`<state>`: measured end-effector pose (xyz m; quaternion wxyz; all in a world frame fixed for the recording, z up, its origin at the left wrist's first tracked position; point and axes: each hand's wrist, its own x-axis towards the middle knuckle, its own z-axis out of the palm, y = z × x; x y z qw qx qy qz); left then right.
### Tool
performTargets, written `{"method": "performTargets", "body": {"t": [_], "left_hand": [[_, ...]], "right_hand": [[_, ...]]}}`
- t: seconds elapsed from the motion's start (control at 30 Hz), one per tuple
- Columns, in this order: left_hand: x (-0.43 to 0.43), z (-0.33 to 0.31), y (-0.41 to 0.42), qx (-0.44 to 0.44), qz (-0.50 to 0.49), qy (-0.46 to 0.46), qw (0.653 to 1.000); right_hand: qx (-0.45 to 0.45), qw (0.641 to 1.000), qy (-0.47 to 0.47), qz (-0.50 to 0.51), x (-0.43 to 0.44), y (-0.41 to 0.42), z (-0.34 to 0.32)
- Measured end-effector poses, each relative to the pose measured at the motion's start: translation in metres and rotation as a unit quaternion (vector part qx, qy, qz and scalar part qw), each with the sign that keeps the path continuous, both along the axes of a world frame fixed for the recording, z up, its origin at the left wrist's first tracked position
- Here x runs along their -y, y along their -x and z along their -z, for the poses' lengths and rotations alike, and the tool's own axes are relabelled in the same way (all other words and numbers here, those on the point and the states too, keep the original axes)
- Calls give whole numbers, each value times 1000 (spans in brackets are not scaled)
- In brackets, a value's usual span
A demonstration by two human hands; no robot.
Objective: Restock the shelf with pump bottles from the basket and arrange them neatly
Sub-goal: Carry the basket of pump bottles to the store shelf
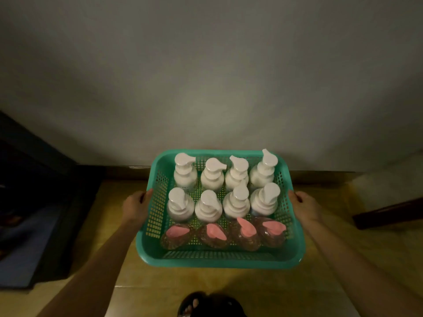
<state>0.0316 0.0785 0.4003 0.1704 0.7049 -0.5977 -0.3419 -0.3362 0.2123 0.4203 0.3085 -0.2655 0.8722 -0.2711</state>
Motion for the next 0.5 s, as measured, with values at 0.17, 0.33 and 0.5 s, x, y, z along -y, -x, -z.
{"method": "performTargets", "body": {"t": [0.17,0.33,0.5], "left_hand": [[-40,-149,-22,1,-15,7,1000],[-83,-248,-42,14,-49,25,998],[-120,-296,-65,13,-108,52,993]], "right_hand": [[-17,1000,-9,-24,-31,-11,-155],[-39,996,-8,-75,-49,-18,-259],[-19,993,31,-111,-43,-24,-299]]}}
